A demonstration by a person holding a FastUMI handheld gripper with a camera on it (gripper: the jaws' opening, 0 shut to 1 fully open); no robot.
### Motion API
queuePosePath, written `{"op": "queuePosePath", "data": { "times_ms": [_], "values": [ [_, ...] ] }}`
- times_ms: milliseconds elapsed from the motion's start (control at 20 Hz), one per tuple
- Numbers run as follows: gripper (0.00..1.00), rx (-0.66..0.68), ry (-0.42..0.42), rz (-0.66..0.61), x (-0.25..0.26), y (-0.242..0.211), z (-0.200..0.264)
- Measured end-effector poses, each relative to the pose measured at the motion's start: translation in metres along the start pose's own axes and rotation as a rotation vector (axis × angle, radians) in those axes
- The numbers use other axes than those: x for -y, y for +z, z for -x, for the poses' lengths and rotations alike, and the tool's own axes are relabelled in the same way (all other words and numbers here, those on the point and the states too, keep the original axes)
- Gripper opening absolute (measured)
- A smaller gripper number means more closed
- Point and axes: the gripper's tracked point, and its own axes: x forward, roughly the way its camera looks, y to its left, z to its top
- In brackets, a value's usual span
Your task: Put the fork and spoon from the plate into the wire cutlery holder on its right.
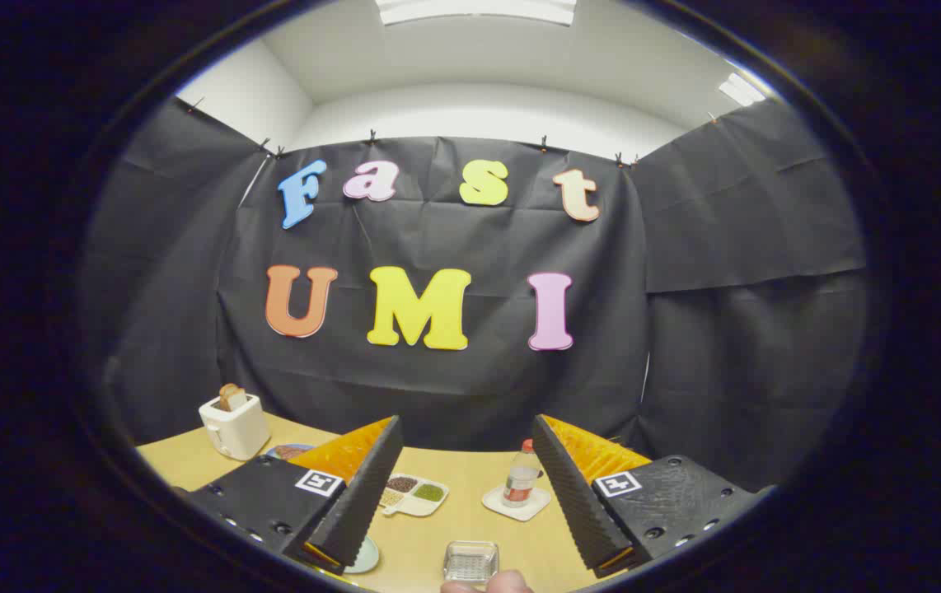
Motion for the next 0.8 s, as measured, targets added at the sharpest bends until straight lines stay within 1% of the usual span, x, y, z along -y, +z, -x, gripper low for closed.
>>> {"op": "queuePosePath", "data": {
  "times_ms": [100, 350, 500, 650, 800],
  "values": [
    [0.95, -0.024, 0.001, -0.006, 0.007, -0.011, 0.001],
    [0.95, -0.077, -0.005, 0.041, 0.025, -0.033, -0.001],
    [0.95, -0.1, -0.008, 0.041, 0.027, -0.037, 0.0],
    [0.95, -0.124, 0.01, 0.028, 0.017, -0.042, -0.005],
    [0.95, -0.178, 0.049, 0.02, -0.003, -0.051, -0.012]
  ]
}}
